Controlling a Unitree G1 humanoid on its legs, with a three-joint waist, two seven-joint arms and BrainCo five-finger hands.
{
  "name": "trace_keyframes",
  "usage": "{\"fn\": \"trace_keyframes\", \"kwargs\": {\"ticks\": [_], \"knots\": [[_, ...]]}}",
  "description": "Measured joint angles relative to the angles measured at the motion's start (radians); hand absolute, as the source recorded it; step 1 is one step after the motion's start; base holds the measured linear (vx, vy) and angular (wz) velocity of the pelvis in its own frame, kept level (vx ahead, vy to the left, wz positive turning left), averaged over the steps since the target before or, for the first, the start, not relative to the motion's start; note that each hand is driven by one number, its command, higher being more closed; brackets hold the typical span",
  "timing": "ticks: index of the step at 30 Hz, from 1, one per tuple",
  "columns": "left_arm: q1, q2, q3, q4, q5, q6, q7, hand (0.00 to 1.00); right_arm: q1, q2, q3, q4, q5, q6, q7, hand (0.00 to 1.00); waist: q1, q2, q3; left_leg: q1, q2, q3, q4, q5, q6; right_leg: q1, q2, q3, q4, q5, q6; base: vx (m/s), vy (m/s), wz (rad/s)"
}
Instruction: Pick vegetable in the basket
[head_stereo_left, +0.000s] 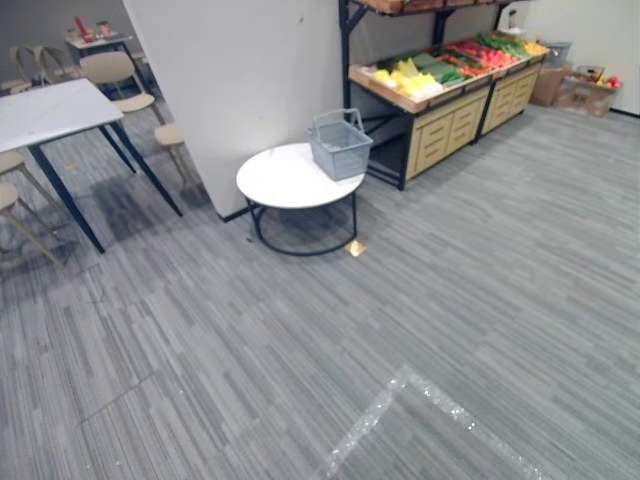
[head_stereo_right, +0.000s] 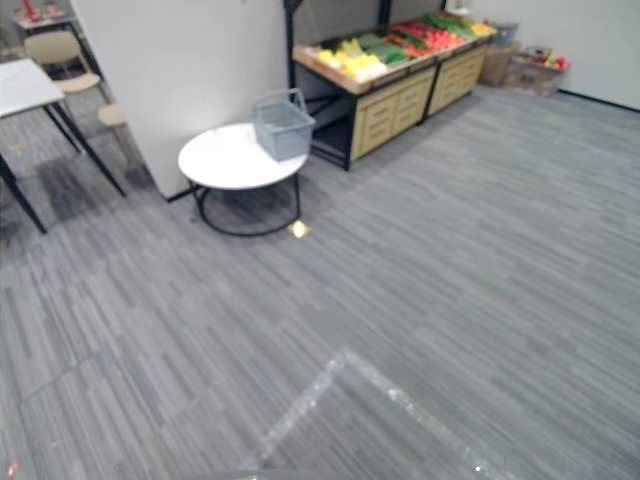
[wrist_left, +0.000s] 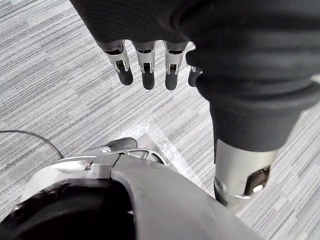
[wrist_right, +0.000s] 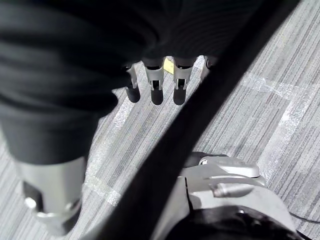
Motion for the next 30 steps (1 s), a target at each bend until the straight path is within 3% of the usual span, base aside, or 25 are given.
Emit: {"fn": "trace_keyframes", "kwargs": {"ticks": [4, 30], "knots": [[-0.025, 0.005, -0.005, 0.017, 0.005, -0.008, -0.008, 0.0, -0.019, 0.003, -0.017, 0.001, -0.001, 0.0, 0.0, 0.0, -0.001, 0.0, 0.038, 0.025, 0.002, 0.019, -0.001, -0.01, -0.015, 0.022, 0.003, 0.0, -0.009, -0.001, 0.004, 0.05, -0.008, -0.07], [-0.021, 0.005, -0.009, 0.009, 0.01, -0.008, -0.008, 0.0, -0.015, 0.01, -0.043, -0.003, 0.0, -0.006, -0.001, 0.0, 0.001, 0.001, 0.039, 0.044, 0.015, 0.051, -0.008, -0.015, -0.024, 0.04, 0.018, 0.007, -0.034, -0.001, 0.005, -0.02, -0.027, -0.03]]}}
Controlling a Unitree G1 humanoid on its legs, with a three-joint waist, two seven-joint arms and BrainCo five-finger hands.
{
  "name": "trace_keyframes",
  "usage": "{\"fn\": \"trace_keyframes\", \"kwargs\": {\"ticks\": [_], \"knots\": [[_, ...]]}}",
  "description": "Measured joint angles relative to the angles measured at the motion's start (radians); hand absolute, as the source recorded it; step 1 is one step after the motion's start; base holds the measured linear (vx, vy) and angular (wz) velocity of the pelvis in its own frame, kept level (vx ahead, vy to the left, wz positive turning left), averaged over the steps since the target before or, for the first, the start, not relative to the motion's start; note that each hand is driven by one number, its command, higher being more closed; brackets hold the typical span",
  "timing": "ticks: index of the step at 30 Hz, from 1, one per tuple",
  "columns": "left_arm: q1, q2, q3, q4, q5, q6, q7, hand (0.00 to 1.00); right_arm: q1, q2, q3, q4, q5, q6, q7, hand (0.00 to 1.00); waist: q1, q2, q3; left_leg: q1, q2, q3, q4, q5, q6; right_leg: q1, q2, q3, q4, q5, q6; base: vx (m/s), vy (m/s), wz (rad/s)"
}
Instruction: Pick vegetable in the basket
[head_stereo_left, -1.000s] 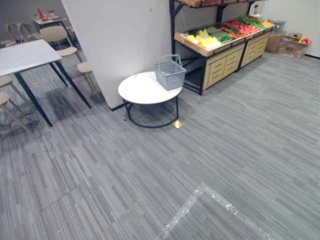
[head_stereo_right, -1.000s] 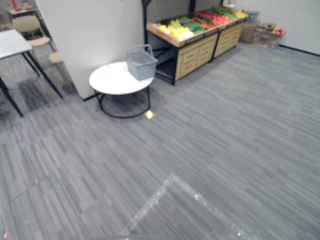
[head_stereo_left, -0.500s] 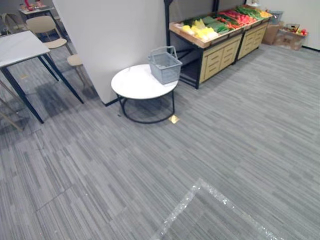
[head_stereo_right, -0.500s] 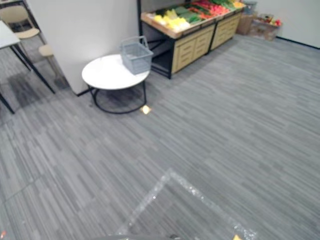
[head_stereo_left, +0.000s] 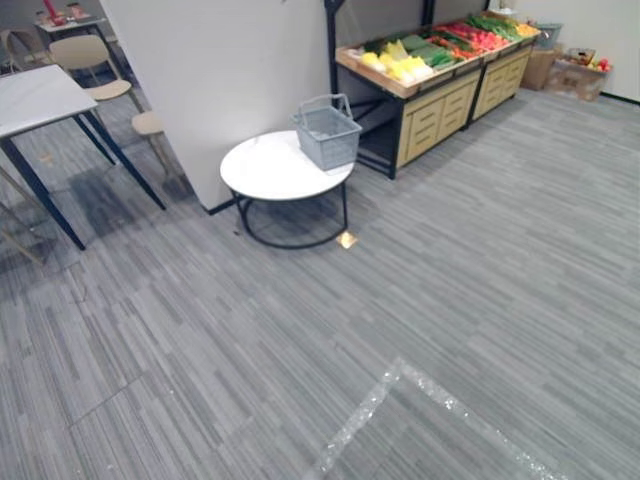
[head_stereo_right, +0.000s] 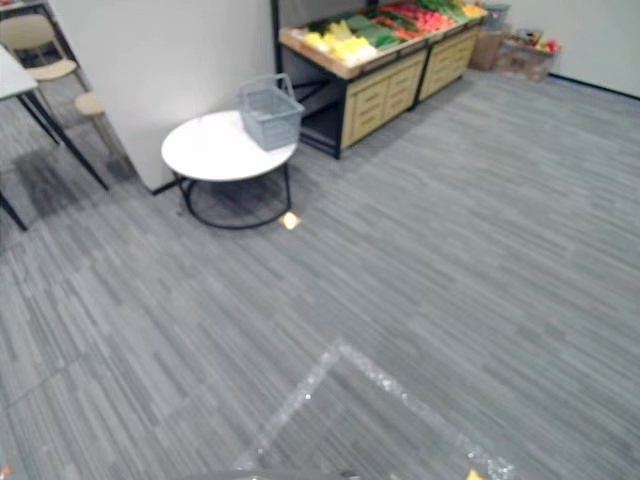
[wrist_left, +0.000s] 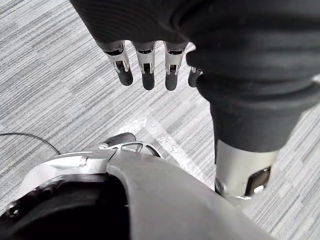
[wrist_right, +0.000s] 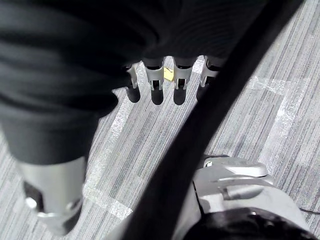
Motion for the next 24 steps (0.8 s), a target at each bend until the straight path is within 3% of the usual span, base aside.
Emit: {"fn": "trace_keyframes", "kwargs": {"ticks": [12, 15, 16, 17, 18, 19, 20, 22, 24], "knots": [[-0.01, 0.002, -0.005, 0.009, -0.003, 0.0, 0.001, 0.0, -0.023, 0.0, -0.026, 0.003, 0.001, 0.001, 0.0, 0.0, 0.0, 0.0, 0.015, -0.036, 0.01, -0.007, 0.021, -0.002, -0.003, -0.037, 0.002, -0.008, 0.04, -0.021, -0.01, -0.01, -0.03, 0.02], [-0.056, 0.037, -0.005, 0.003, -0.008, -0.003, 0.0, 0.0, -0.056, 0.01, 0.031, 0.023, 0.002, 0.0, -0.002, 0.0, 0.0, -0.049, 0.065, -0.19, 0.072, -0.015, 0.374, -0.066, -0.025, -0.087, -0.037, -0.022, 0.153, -0.084, -0.027, -0.03, -0.076, 0.23], [-0.057, 0.041, 0.0, -0.006, -0.01, -0.007, -0.001, 0.0, -0.057, 0.008, 0.041, 0.029, 0.002, -0.002, -0.001, 0.0, -0.001, -0.052, 0.083, -0.27, 0.129, -0.035, 0.586, -0.069, -0.021, -0.068, -0.032, -0.03, 0.157, -0.104, -0.038, -0.08, -0.141, 0.11], [-0.048, 0.02, 0.027, -0.005, -0.012, -0.006, -0.002, 0.0, -0.057, -0.009, 0.048, 0.037, 0.003, -0.005, 0.001, 0.0, 0.003, -0.022, 0.104, -0.341, 0.21, -0.079, 0.814, -0.039, 0.024, -0.026, -0.002, -0.028, 0.172, -0.121, -0.05, -0.05, -0.115, 0.03], [-0.043, 0.013, 0.034, -0.005, -0.015, -0.006, -0.003, 0.0, -0.057, -0.012, 0.051, 0.037, 0.003, -0.005, 0.0, 0.0, 0.003, -0.012, 0.109, -0.352, 0.221, -0.093, 0.846, -0.028, 0.036, -0.015, 0.003, -0.026, 0.175, -0.127, -0.05, 0.03, -0.054, -0.16], [-0.024, 0.001, 0.038, -0.005, -0.022, -0.001, -0.002, 0.0, -0.052, -0.019, 0.063, 0.036, 0.004, -0.005, 0.0, 0.0, 0.004, -0.006, 0.117, -0.389, 0.24, -0.134, 0.955, 0.041, 0.042, 0.01, 0.011, -0.01, 0.191, -0.147, -0.055, 0.06, -0.003, -0.16], [-0.018, 0.009, 0.036, -0.005, -0.024, -0.001, -0.003, 0.0, -0.056, -0.019, 0.074, 0.033, 0.004, -0.006, -0.001, 0.0, 0.005, -0.012, 0.117, -0.434, 0.231, -0.176, 1.004, 0.049, 0.036, 0.025, 0.002, -0.001, 0.195, -0.157, -0.066, 0.06, -0.006, -0.18], [-0.021, 0.007, 0.023, -0.004, -0.024, 0.0, -0.004, 0.0, -0.065, -0.026, 0.079, 0.034, 0.004, -0.005, -0.002, 0.0, 0.005, -0.014, 0.119, -0.476, 0.203, -0.194, 0.919, -0.012, 0.03, 0.017, -0.013, 0.014, 0.196, -0.158, -0.068, 0.05, 0.016, -0.25], [-0.02, 0.001, 0.007, 0.0, -0.024, 0.001, -0.005, 0.0, -0.066, -0.032, 0.082, 0.033, 0.011, -0.006, -0.005, 0.0, 0.009, 0.001, 0.128, -0.484, 0.158, -0.189, 0.626, -0.004, 0.015, 0.009, -0.03, 0.042, 0.184, -0.158, -0.068, 0.11, 0.075, -0.37]]}}
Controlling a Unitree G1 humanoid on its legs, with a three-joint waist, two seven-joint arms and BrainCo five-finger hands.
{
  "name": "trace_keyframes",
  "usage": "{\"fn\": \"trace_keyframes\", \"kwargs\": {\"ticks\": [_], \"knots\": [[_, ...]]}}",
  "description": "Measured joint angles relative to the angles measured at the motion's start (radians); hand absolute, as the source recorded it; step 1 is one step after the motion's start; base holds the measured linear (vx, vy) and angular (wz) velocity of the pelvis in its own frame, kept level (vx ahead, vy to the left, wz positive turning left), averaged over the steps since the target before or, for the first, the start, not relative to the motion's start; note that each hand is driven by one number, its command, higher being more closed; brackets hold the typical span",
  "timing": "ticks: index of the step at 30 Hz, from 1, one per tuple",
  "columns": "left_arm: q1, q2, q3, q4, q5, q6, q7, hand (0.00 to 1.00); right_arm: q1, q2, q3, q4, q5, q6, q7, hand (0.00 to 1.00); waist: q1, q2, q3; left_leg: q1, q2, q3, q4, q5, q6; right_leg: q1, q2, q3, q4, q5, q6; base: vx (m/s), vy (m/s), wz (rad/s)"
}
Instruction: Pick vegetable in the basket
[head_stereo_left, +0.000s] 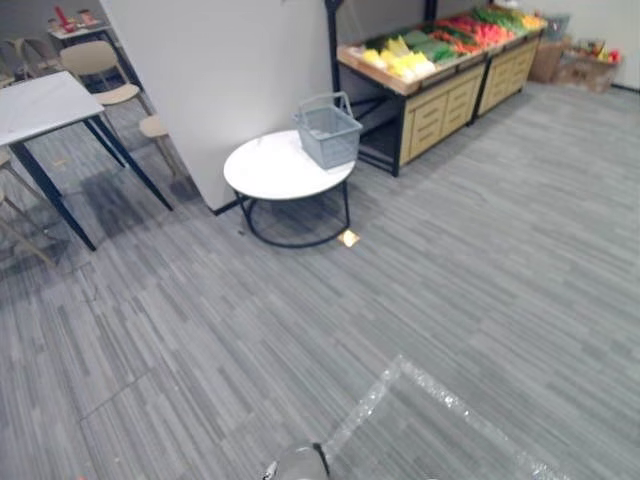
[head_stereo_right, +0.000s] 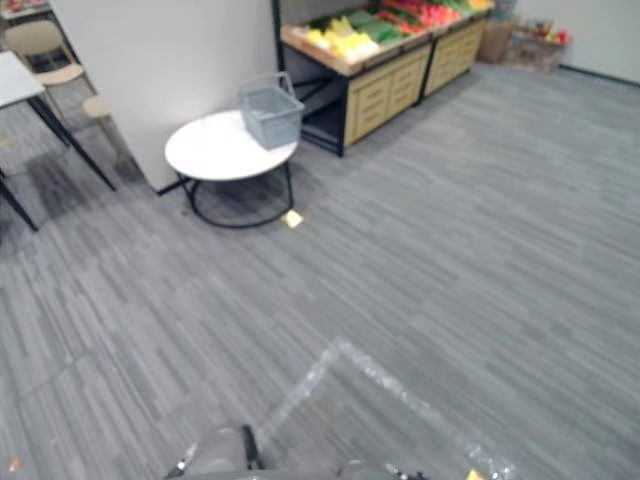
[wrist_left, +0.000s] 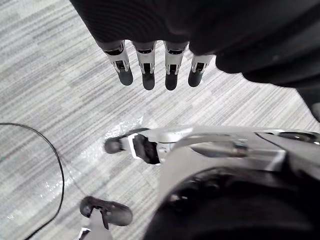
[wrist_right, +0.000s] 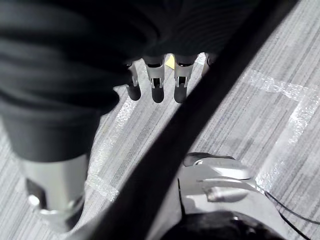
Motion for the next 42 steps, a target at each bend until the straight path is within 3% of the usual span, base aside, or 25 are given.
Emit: {"fn": "trace_keyframes", "kwargs": {"ticks": [1, 2, 3, 6, 7, 8, 10, 12, 13, 15, 16, 17, 20, 21, 24, 26, 28, 29, 30, 33, 36, 38, 39, 40, 42], "knots": [[0.0, -0.001, 0.0, 0.001, 0.0, 0.0, 0.0, 0.0, 0.0, -0.001, 0.0, -0.001, 0.002, 0.0, 0.0, 0.0, 0.0, 0.002, 0.0, 0.003, -0.007, 0.0, -0.046, 0.006, -0.004, -0.002, -0.001, 0.003, -0.002, 0.0, 0.0, 0.14, 0.121, -0.39], [0.011, -0.012, 0.003, -0.001, 0.001, 0.0, 0.0, 0.0, 0.004, -0.008, 0.008, -0.009, 0.003, -0.001, -0.002, 0.0, 0.0, 0.014, -0.004, 0.025, -0.023, 0.004, -0.295, 0.047, -0.034, -0.007, -0.003, 0.014, -0.022, 0.0, 0.0, 0.12, 0.119, -0.35], [0.016, -0.017, 0.006, -0.001, 0.001, -0.001, 0.0, 0.0, 0.005, -0.011, 0.023, -0.015, 0.005, -0.003, -0.004, 0.0, 0.002, 0.021, -0.002, 0.029, -0.022, 0.004, -0.358, 0.051, -0.035, -0.005, -0.001, 0.019, -0.029, 0.0, 0.0, 0.21, 0.182, -0.42], [0.025, -0.046, 0.062, 0.005, 0.002, -0.001, 0.003, 0.0, 0.005, -0.036, 0.085, -0.032, 0.006, -0.006, -0.009, 0.0, 0.007, 0.058, -0.012, -0.016, 0.01, -0.002, -0.434, 0.052, -0.034, 0.007, 0.011, 0.053, -0.05, -0.023, 0.037, 0.41, 0.33, -0.31], [0.028, -0.052, 0.064, 0.01, 0.002, -0.002, 0.004, 0.0, 0.004, -0.043, 0.092, -0.03, 0.004, -0.006, -0.01, 0.0, 0.012, 0.067, -0.014, -0.026, 0.021, -0.002, -0.412, 0.107, -0.033, 0.025, 0.009, 0.078, -0.05, -0.039, 0.061, 0.33, 0.252, -0.23], [0.032, -0.044, 0.07, 0.016, 0.003, -0.002, 0.003, 0.0, 0.003, -0.038, 0.092, -0.03, 0.003, -0.006, -0.01, 0.0, 0.018, 0.055, -0.021, -0.027, 0.004, 0.002, -0.375, 0.149, -0.018, 0.031, -0.018, 0.092, -0.048, -0.058, 0.077, 0.4, 0.305, -0.3], [0.049, -0.026, 0.069, 0.016, 0.005, -0.001, 0.003, 0.0, -0.005, -0.028, 0.092, -0.016, 0.0, -0.008, -0.009, 0.0, 0.017, 0.011, -0.07, -0.06, -0.061, 0.01, -0.295, 0.113, 0.024, 0.018, -0.089, 0.105, -0.024, -0.097, 0.064, 0.39, 0.253, -0.17], [0.039, -0.009, 0.047, 0.018, 0.013, -0.001, 0.005, 0.0, -0.011, -0.019, 0.07, 0.007, -0.003, -0.009, -0.006, 0.0, 0.007, -0.006, -0.088, -0.063, -0.113, 0.025, -0.274, 0.057, 0.055, -0.072, -0.134, 0.154, 0.183, -0.094, 0.068, 0.54, 0.287, 0.19], [0.025, 0.001, 0.027, 0.017, 0.02, -0.001, 0.005, 0.0, -0.01, -0.012, 0.045, 0.009, 0.001, -0.01, -0.002, 0.0, -0.003, -0.013, -0.086, -0.027, -0.143, 0.026, -0.284, 0.038, 0.057, -0.147, -0.158, 0.19, 0.375, -0.053, 0.115, 0.55, 0.321, 0.26], [0.017, 0.027, -0.024, 0.031, 0.022, 0.004, 0.009, 0.0, -0.011, 0.004, 0.029, 0.008, 0.0, -0.028, 0.0, 0.0, -0.012, -0.032, -0.087, 0.111, -0.184, 0.052, -0.327, -0.012, 0.065, -0.248, -0.195, 0.239, 0.71, 0.105, 0.219, 0.48, 0.212, 0.0], [0.013, 0.034, -0.044, 0.034, 0.022, 0.006, 0.01, 0.0, -0.011, 0.004, 0.033, 0.007, 0.0, -0.032, 0.001, 0.0, -0.014, -0.032, -0.086, 0.147, -0.186, 0.051, -0.334, -0.027, 0.067, -0.273, -0.197, 0.228, 0.786, 0.106, 0.22, 0.42, 0.096, -0.24], [0.006, 0.047, -0.083, 0.038, 0.022, 0.015, 0.01, 0.0, -0.013, 0.004, 0.035, 0.003, 0.0, -0.043, 0.003, 0.0, -0.016, -0.033, -0.083, 0.216, -0.188, 0.052, -0.344, -0.051, 0.071, -0.319, -0.201, 0.183, 0.908, 0.08, 0.181, 0.33, 0.05, -0.19], [-0.034, 0.052, -0.13, 0.041, 0.031, 0.015, 0.016, 0.0, -0.025, 0.005, 0.048, -0.015, 0.005, -0.046, 0.002, 0.0, -0.043, -0.028, -0.082, 0.337, -0.187, 0.055, -0.399, -0.076, 0.069, -0.393, -0.204, 0.015, 0.932, -0.016, 0.084, 0.37, -0.002, 0.01], [-0.059, 0.046, -0.126, 0.042, 0.042, 0.009, 0.024, 0.0, -0.026, 0.005, 0.055, -0.035, 0.031, -0.049, -0.002, 0.0, -0.045, -0.02, -0.08, 0.373, -0.182, 0.059, -0.425, -0.08, 0.064, -0.421, -0.198, -0.063, 0.833, -0.035, 0.058, 0.37, -0.073, 0.01], [-0.098, 0.029, -0.12, 0.041, 0.052, -0.001, 0.04, 0.0, -0.026, 0.004, 0.055, -0.049, 0.051, -0.05, -0.012, 0.0, -0.048, 0.004, -0.065, 0.431, -0.16, 0.062, -0.459, -0.098, 0.037, -0.436, -0.155, -0.167, 0.479, -0.015, 0.067, 0.38, -0.133, -0.02], [-0.1, 0.023, -0.085, 0.032, 0.057, -0.002, 0.041, 0.0, -0.025, 0.009, 0.066, -0.06, 0.05, -0.048, -0.019, 0.0, -0.063, 0.002, -0.059, 0.47, -0.156, 0.055, -0.473, -0.115, 0.009, -0.427, -0.129, -0.148, 0.219, 0.07, 0.069, 0.41, -0.193, 0.11], [-0.1, 0.004, -0.034, 0.008, 0.062, -0.002, 0.042, 0.0, -0.015, 0.008, 0.076, -0.1, 0.046, -0.044, -0.019, 0.0, -0.063, 0.004, -0.036, 0.515, -0.126, 0.043, -0.474, -0.169, -0.046, -0.391, -0.107, -0.097, 0.037, 0.288, 0.071, 0.55, -0.339, 0.11], [-0.104, -0.01, -0.016, 0.004, 0.062, -0.003, 0.043, 0.0, -0.012, -0.002, 0.076, -0.103, 0.042, -0.043, -0.018, 0.0, -0.059, 0.012, -0.025, 0.528, -0.11, 0.048, -0.484, -0.179, -0.055, -0.385, -0.083, -0.099, 0.049, 0.288, 0.03, 0.54, -0.314, -0.12], [-0.106, -0.03, 0.005, 0.002, 0.066, -0.006, 0.038, 0.0, -0.015, -0.016, 0.082, -0.111, 0.031, -0.041, -0.02, 0.0, -0.039, 0.04, -0.02, 0.557, -0.09, 0.067, -0.485, -0.156, -0.058, -0.415, -0.063, -0.098, 0.169, 0.18, 0.019, 0.32, -0.165, -0.14], [-0.097, -0.033, 0.042, -0.004, 0.088, -0.012, 0.034, 0.0, -0.001, -0.015, 0.117, -0.121, 0.014, -0.041, -0.02, 0.0, -0.041, 0.018, -0.031, 0.615, -0.059, 0.065, -0.472, -0.095, -0.056, -0.407, -0.075, -0.127, 0.35, 0.003, 0.009, 0.43, -0.277, 0.19], [-0.09, -0.041, 0.084, -0.01, 0.091, -0.016, 0.025, 0.0, 0.002, -0.02, 0.129, -0.111, -0.011, -0.041, -0.019, 0.0, -0.037, 0.02, -0.044, 0.556, -0.013, 0.014, -0.303, -0.079, -0.061, -0.35, -0.063, -0.152, 0.333, -0.041, 0.006, 0.28, -0.199, 0.31], [-0.085, -0.044, 0.118, -0.031, 0.091, -0.012, 0.024, 0.0, 0.001, -0.034, 0.168, -0.108, -0.011, -0.038, -0.015, 0.0, -0.038, 0.027, -0.048, 0.375, 0.055, -0.063, 0.075, 0.006, -0.104, -0.271, -0.056, -0.186, 0.276, -0.048, 0.006, 0.34, -0.143, 0.3], [-0.084, -0.042, 0.118, -0.033, 0.092, -0.012, 0.023, 0.0, 0.001, -0.037, 0.181, -0.106, -0.011, -0.037, -0.015, 0.0, -0.036, 0.026, -0.048, 0.342, 0.072, -0.059, 0.155, 0.034, -0.106, -0.25, -0.057, -0.189, 0.262, -0.049, 0.003, 0.38, -0.056, 0.2], [-0.081, -0.036, 0.117, -0.033, 0.09, -0.011, 0.023, 0.0, 0.001, -0.039, 0.189, -0.096, -0.011, -0.036, -0.015, 0.0, -0.036, 0.026, -0.048, 0.279, 0.119, 0.003, 0.305, 0.023, -0.098, -0.176, -0.058, -0.205, 0.214, -0.039, -0.004, 0.26, -0.016, 0.12], [-0.078, -0.032, 0.118, -0.036, 0.089, -0.012, 0.021, 0.0, 0.001, -0.038, 0.19, -0.086, -0.011, -0.034, -0.014, 0.0, -0.03, 0.023, -0.047, 0.234, 0.134, 0.097, 0.351, -0.026, -0.084, -0.092, -0.066, -0.208, 0.153, -0.033, 0.007, 0.31, 0.024, 0.14]]}}
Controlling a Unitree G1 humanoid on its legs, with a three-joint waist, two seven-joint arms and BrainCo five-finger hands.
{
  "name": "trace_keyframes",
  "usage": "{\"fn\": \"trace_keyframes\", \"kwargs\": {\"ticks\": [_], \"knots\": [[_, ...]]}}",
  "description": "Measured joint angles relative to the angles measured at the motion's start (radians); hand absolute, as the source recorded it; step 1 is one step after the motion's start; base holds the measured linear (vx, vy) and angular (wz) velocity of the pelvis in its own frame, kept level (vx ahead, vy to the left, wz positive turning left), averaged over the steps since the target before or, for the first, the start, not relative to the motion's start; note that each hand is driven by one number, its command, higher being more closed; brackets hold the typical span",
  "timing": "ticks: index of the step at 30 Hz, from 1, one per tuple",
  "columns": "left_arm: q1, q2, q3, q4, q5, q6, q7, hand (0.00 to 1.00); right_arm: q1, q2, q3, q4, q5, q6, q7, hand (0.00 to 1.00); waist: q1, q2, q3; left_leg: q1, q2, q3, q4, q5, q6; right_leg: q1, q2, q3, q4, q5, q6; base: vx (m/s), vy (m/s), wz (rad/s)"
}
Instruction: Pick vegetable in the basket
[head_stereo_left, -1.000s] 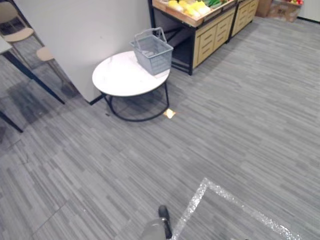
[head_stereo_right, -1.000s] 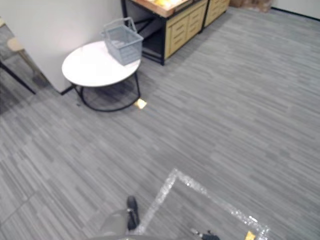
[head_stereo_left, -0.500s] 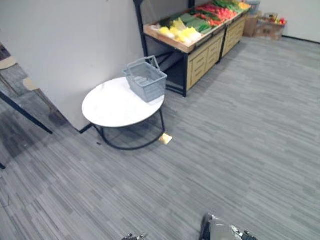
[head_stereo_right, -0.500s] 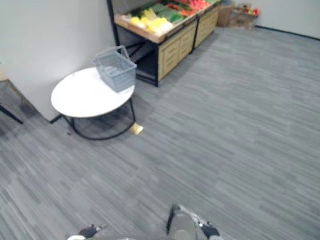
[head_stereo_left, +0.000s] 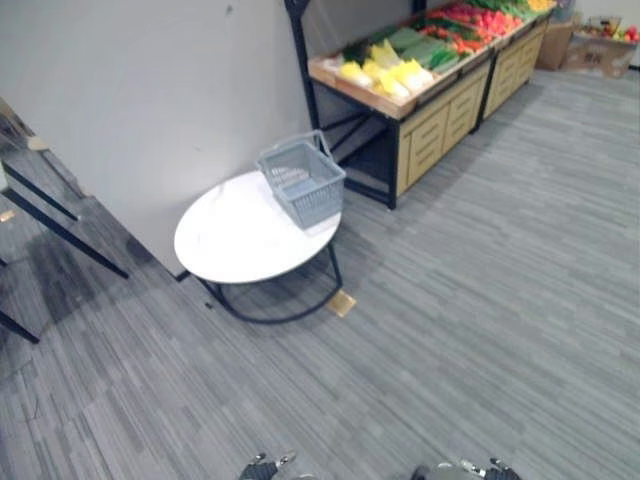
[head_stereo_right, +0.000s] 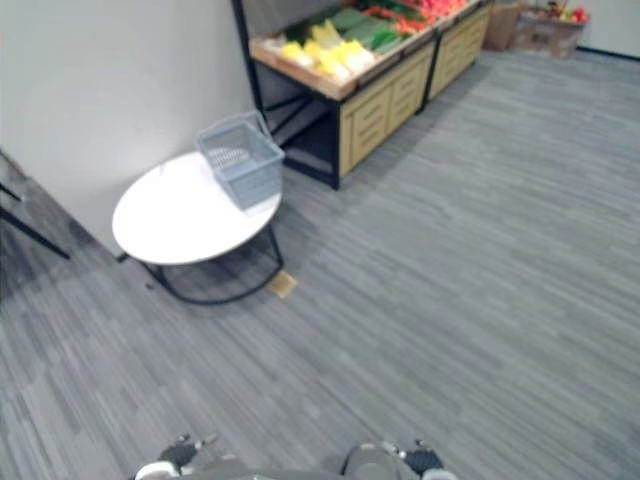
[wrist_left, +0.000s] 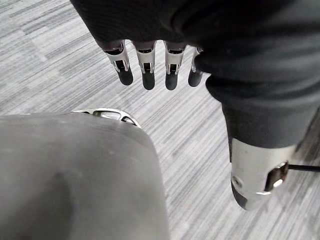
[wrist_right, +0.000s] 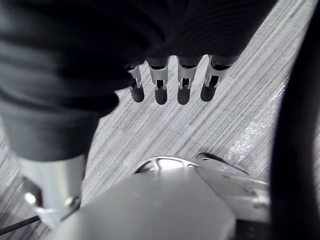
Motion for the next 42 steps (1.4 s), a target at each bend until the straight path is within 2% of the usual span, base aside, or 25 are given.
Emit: {"fn": "trace_keyframes", "kwargs": {"ticks": [2, 4, 6, 7, 8, 9, 10, 11, 14, 15, 17, 18, 20, 21, 23, 25, 27, 28, 30, 32, 34, 35, 36, 37, 42], "knots": [[0.002, 0.003, -0.001, 0.0, -0.003, -0.001, 0.003, 0.0, -0.013, -0.002, 0.001, 0.009, 0.0, 0.006, -0.001, 0.0, 0.006, -0.001, 0.0, -0.07, -0.015, 0.073, -0.065, -0.053, 0.017, 0.051, -0.011, 0.001, -0.058, 0.001, 0.003, 0.28, 0.135, -0.01], [0.007, 0.005, -0.023, 0.001, -0.009, 0.0, 0.01, 0.0, -0.015, -0.006, 0.006, 0.016, 0.002, 0.006, -0.002, 0.0, 0.022, -0.004, 0.002, -0.12, -0.088, 0.122, -0.335, -0.049, 0.034, 0.077, -0.04, 0.007, -0.078, -0.004, 0.04, 0.28, 0.219, -0.15], [0.026, -0.005, -0.04, -0.002, -0.011, -0.001, 0.016, 0.0, -0.005, -0.012, 0.012, 0.007, 0.001, 0.006, -0.003, 0.0, 0.023, 0.009, -0.003, -0.116, -0.153, 0.114, -0.656, 0.073, 0.049, 0.108, -0.042, 0.016, -0.079, -0.028, 0.08, 0.27, 0.264, -0.13], [0.04, -0.015, -0.035, -0.008, -0.011, -0.001, 0.018, 0.0, 0.007, -0.02, 0.043, -0.007, 0.001, 0.006, -0.007, 0.0, 0.036, 0.02, -0.006, -0.115, -0.16, 0.088, -0.732, 0.174, 0.114, 0.137, -0.03, 0.033, -0.08, -0.045, 0.107, 0.35, 0.308, -0.23], [0.048, -0.002, -0.014, -0.016, -0.009, 0.0, 0.018, 0.0, 0.009, -0.007, 0.079, -0.008, 0.002, 0.006, -0.009, 0.0, 0.045, 0.009, -0.024, -0.111, -0.182, 0.099, -0.727, 0.154, 0.14, 0.15, -0.038, 0.058, -0.092, -0.053, 0.103, 0.46, 0.312, -0.06], [0.056, 0.011, 0.006, -0.039, -0.007, 0.002, 0.024, 0.0, 0.008, 0.003, 0.143, -0.02, 0.001, 0.004, -0.008, 0.0, 0.046, -0.036, -0.039, -0.137, -0.207, 0.098, -0.705, 0.126, 0.138, 0.15, -0.042, 0.098, -0.128, -0.053, 0.097, 0.4, 0.203, 0.15], [0.055, 0.016, 0.02, -0.053, -0.007, -0.001, 0.024, 0.0, 0.003, 0.008, 0.164, -0.025, 0.001, 0.003, -0.008, 0.0, 0.048, -0.05, -0.038, -0.158, -0.212, 0.095, -0.674, 0.101, 0.14, 0.152, -0.045, 0.11, -0.145, -0.051, 0.094, 0.45, 0.185, 0.37], [0.05, 0.011, 0.065, -0.069, -0.007, -0.001, 0.025, 0.0, -0.016, 0.011, 0.174, -0.024, 0.001, 0.003, -0.009, 0.0, 0.049, -0.067, -0.043, -0.203, -0.205, 0.093, -0.582, 0.048, 0.148, 0.158, -0.048, 0.125, -0.174, -0.008, 0.098, 0.34, 0.157, 0.24], [0.077, -0.013, 0.088, -0.049, -0.008, 0.0, 0.027, 0.0, -0.037, 0.012, 0.149, -0.022, 0.0, -0.002, -0.006, 0.0, 0.058, -0.047, -0.051, -0.159, -0.197, 0.124, -0.544, -0.022, 0.154, 0.189, -0.051, 0.212, -0.189, 0.076, 0.075, 0.32, 0.199, -0.17], [0.088, -0.014, 0.068, -0.024, -0.008, 0.001, 0.027, 0.0, -0.034, 0.012, 0.116, -0.019, 0.001, -0.011, -0.003, 0.0, 0.055, -0.028, -0.083, -0.135, -0.211, 0.118, -0.566, -0.039, 0.15, 0.171, -0.053, 0.253, -0.148, 0.115, 0.069, 0.33, 0.238, -0.31], [0.088, -0.007, 0.039, -0.003, -0.007, 0.001, 0.026, 0.0, -0.034, 0.016, 0.095, -0.018, 0.001, -0.014, -0.002, 0.0, 0.048, -0.024, -0.098, -0.108, -0.23, 0.115, -0.607, -0.05, 0.142, 0.112, -0.067, 0.278, -0.018, 0.116, 0.07, 0.2, 0.164, -0.03], [0.084, 0.003, -0.012, 0.017, -0.007, 0.001, 0.026, 0.0, -0.035, 0.018, 0.064, -0.018, 0.001, -0.016, -0.001, 0.0, 0.045, -0.018, -0.105, -0.066, -0.245, 0.115, -0.658, -0.049, 0.142, 0.014, -0.087, 0.309, 0.206, 0.128, 0.095, 0.23, 0.16, 0.07], [0.067, 0.044, -0.109, 0.039, -0.007, 0.002, 0.027, 0.0, -0.044, 0.027, 0.033, -0.019, 0.001, -0.017, -0.001, 0.0, 0.033, -0.042, -0.09, 0.032, -0.295, 0.118, -0.714, -0.057, 0.141, -0.145, -0.141, 0.356, 0.597, 0.212, 0.236, 0.26, 0.125, 0.17], [0.065, 0.055, -0.132, 0.047, -0.007, 0.004, 0.027, 0.0, -0.047, 0.03, 0.032, -0.019, 0.001, -0.017, -0.001, 0.0, 0.031, -0.053, -0.09, 0.062, -0.306, 0.116, -0.721, -0.064, 0.143, -0.176, -0.153, 0.35, 0.684, 0.209, 0.232, 0.28, 0.06, 0.13], [0.064, 0.07, -0.203, 0.055, -0.007, 0.006, 0.027, 0.0, -0.062, 0.028, 0.03, -0.011, 0.001, -0.018, 0.007, 0.0, 0.016, -0.062, -0.081, 0.165, -0.321, 0.114, -0.737, -0.094, 0.126, -0.269, -0.165, 0.265, 0.846, 0.081, 0.11, 0.27, 0.012, 0.08], [0.048, 0.071, -0.233, 0.08, -0.007, 0.007, 0.026, 0.0, -0.084, 0.025, 0.029, -0.013, 0.002, -0.019, 0.007, 0.0, -0.009, -0.048, -0.08, 0.196, -0.312, 0.102, -0.741, -0.105, 0.122, -0.319, -0.145, 0.18, 0.755, 0.003, 0.069, 0.27, -0.061, 0.2], [0.026, 0.066, -0.231, 0.088, -0.007, 0.012, 0.026, 0.0, -0.091, 0.025, -0.001, -0.018, 0.011, -0.022, 0.007, 0.0, -0.015, -0.036, -0.069, 0.217, -0.302, 0.087, -0.754, -0.107, 0.118, -0.346, -0.123, 0.12, 0.559, -0.012, 0.052, 0.34, -0.159, 0.27], [0.011, 0.056, -0.214, 0.085, -0.007, 0.012, 0.026, 0.0, -0.091, 0.022, -0.011, -0.024, 0.016, -0.031, 0.006, 0.0, -0.01, -0.023, -0.048, 0.239, -0.286, 0.075, -0.763, -0.115, 0.107, -0.347, -0.107, 0.103, 0.412, -0.005, 0.056, 0.43, -0.259, 0.34], [0.012, 0.03, -0.143, 0.066, -0.007, 0.01, 0.026, 0.0, -0.084, 0.003, -0.009, -0.027, 0.016, -0.032, 0.005, 0.0, -0.008, 0.003, -0.034, 0.259, -0.252, 0.044, -0.779, -0.133, 0.07, -0.344, -0.087, 0.114, 0.104, 0.091, 0.067, 0.4, -0.244, 0.4], [0.021, 0.022, -0.076, 0.05, -0.007, 0.01, 0.025, 0.0, -0.071, 0.003, -0.003, -0.027, 0.011, -0.03, 0.005, 0.0, -0.006, -0.011, -0.02, 0.296, -0.232, 0.008, -0.789, -0.165, 0.016, -0.335, -0.105, 0.184, -0.11, 0.199, 0.094, 0.44, -0.346, 0.38], [0.021, 0.003, -0.032, 0.048, -0.004, 0.009, 0.025, 0.0, -0.054, -0.009, 0.004, -0.033, 0.011, -0.025, 0.007, 0.0, -0.005, -0.008, -0.011, 0.338, -0.194, -0.033, -0.81, -0.193, -0.013, -0.344, -0.095, 0.186, -0.029, 0.31, 0.111, 0.48, -0.402, 0.44], [0.027, -0.001, -0.018, 0.048, -0.003, 0.008, 0.023, 0.0, -0.046, -0.017, 0.004, -0.043, 0.011, -0.027, 0.009, 0.0, -0.008, 0.01, -0.019, 0.343, -0.183, -0.046, -0.814, -0.192, 0.009, -0.369, -0.086, 0.18, 0.044, 0.272, 0.088, 0.61, -0.459, 0.39], [0.025, -0.018, 0.003, 0.042, 0.0, 0.002, 0.018, 0.0, -0.044, -0.028, 0.008, -0.06, 0.0, -0.026, 0.01, 0.0, 0.001, 0.019, -0.022, 0.348, -0.169, -0.051, -0.802, -0.132, 0.033, -0.416, -0.086, 0.178, 0.18, 0.158, 0.065, 0.49, -0.373, 0.28], [0.029, -0.028, 0.014, 0.039, 0.0, 0.002, 0.016, 0.0, -0.045, -0.029, 0.008, -0.06, 0.001, -0.025, 0.01, 0.0, 0.003, 0.022, -0.023, 0.353, -0.159, -0.058, -0.8, -0.081, 0.027, -0.411, -0.085, 0.167, 0.214, 0.113, 0.058, 0.5, -0.386, 0.2], [0.045, -0.038, 0.087, 0.029, -0.014, 0.0, 0.004, 0.0, -0.036, -0.031, 0.009, -0.009, 0.0, -0.022, 0.013, 0.0, -0.007, 0.023, -0.028, 0.211, -0.076, -0.156, -0.459, 0.126, 0.006, -0.251, -0.104, 0.066, 0.196, 0.018, 0.032, 0.44, -0.293, 0.55]]}}
